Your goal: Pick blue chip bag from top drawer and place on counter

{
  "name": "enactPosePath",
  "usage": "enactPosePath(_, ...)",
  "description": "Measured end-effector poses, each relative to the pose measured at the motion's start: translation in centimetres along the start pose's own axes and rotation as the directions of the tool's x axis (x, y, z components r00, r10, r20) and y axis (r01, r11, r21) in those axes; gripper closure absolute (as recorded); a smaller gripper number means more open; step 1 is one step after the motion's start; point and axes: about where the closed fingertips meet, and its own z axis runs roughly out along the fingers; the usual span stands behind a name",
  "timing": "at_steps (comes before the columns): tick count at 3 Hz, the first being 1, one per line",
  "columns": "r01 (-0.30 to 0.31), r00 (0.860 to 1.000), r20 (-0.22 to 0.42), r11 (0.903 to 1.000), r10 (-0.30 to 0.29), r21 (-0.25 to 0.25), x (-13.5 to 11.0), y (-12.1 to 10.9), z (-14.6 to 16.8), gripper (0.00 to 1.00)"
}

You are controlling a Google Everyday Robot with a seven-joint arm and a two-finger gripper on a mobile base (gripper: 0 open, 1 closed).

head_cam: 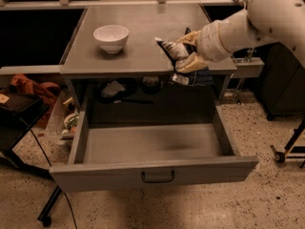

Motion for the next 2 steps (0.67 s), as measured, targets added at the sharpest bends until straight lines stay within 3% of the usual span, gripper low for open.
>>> enactPosePath(1, -0.014, 0.998, -0.067, 0.9999, 0.014, 0.004, -0.2, -4.1, 1.9, 1.0)
enactPosePath(2, -0.063, 0.991, -0.115, 0.9979, 0.065, 0.015, 0.3, -8.5, 4.5, 1.0)
